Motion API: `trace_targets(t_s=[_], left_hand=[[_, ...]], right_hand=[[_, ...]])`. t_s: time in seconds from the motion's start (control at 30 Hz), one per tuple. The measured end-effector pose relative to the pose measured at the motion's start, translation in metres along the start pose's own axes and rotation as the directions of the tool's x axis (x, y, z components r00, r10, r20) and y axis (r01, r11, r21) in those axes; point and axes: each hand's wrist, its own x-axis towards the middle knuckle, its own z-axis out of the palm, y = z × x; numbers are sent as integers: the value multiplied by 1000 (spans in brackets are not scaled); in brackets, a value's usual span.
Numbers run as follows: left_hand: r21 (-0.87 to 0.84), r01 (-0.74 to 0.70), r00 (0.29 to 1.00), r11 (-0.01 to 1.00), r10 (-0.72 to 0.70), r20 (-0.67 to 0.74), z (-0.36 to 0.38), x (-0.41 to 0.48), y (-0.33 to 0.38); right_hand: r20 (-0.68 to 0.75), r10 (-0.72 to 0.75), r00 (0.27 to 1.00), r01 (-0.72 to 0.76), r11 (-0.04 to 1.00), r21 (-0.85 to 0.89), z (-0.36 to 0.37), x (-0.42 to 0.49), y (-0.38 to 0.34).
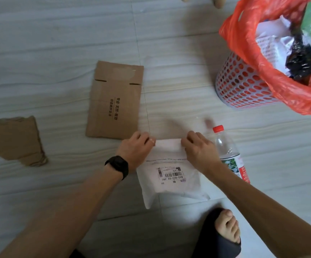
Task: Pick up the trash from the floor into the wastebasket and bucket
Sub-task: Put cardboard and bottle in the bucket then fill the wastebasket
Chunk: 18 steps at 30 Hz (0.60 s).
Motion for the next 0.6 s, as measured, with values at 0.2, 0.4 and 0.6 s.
trace_targets(t_s=[0.2,0.4,0.6], left_hand=[[-1,-58,978,998,57,201,11,-24,9],[-97,234,914,967,-184,361,-7,-4,20],[163,195,928,967,-235,288,-16,21,36]], right_hand=[[196,62,979,-84,990,109,-2,-17,-7],[410,23,912,-126,965,228,-16,-3,7],[463,127,877,-190,977,93,-21,3,4]])
